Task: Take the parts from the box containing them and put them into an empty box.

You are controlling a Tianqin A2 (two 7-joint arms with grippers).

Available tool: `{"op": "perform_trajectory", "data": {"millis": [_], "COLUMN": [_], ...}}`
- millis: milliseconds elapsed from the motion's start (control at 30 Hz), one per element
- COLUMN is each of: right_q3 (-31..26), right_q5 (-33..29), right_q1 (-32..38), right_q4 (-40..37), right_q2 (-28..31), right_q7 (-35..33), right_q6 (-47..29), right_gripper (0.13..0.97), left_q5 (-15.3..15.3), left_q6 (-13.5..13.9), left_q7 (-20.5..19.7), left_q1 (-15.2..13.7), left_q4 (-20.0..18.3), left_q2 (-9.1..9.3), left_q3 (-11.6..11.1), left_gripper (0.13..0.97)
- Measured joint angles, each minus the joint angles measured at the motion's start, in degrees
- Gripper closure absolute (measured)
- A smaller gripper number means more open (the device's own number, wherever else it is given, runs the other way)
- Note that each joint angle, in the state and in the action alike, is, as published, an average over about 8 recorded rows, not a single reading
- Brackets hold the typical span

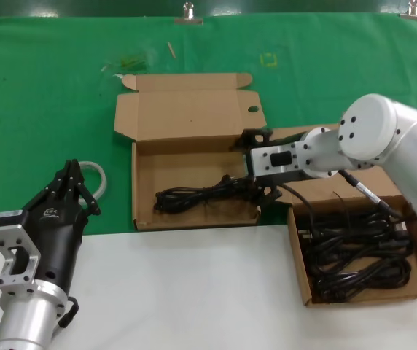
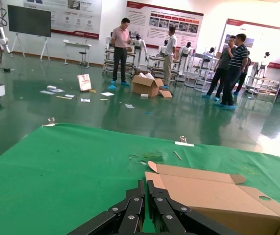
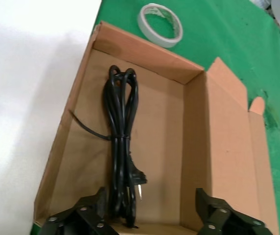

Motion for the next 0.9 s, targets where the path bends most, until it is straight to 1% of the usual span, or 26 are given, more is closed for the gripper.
{"op": "perform_trajectory", "data": {"millis": [67, 100, 367, 400, 667, 900], "right_q3": [0.06, 0.10, 0.46, 0.52, 1.54, 2.26], "right_q5": [-0.17, -0.25, -0.99, -1.08, -1.30, -1.04], "right_q1": [-0.04, -0.07, -0.94, -1.13, -2.85, -3.57], "right_q4": [1.13, 1.70, 7.10, 7.90, 14.76, 17.51], "right_q2": [0.59, 0.90, 3.79, 4.23, 8.02, 9.45], "right_q7": [0.75, 1.13, 4.09, 4.48, 7.44, 8.53], "right_q6": [-0.28, -0.41, -1.66, -1.85, -3.41, -3.82], "right_gripper": [0.540, 0.540, 0.343, 0.343, 0.208, 0.156], "left_q5": [0.00, 0.00, 0.00, 0.00, 0.00, 0.00], "left_q6": [0.00, 0.00, 0.00, 0.00, 0.00, 0.00], "left_q7": [0.00, 0.00, 0.00, 0.00, 0.00, 0.00], "left_q1": [0.00, 0.00, 0.00, 0.00, 0.00, 0.00], "left_q4": [0.00, 0.00, 0.00, 0.00, 0.00, 0.00], "left_q2": [0.00, 0.00, 0.00, 0.00, 0.00, 0.00], "left_q3": [0.00, 0.00, 0.00, 0.00, 0.00, 0.00], "left_gripper": [0.941, 0.941, 0.941, 0.941, 0.941, 0.941]}}
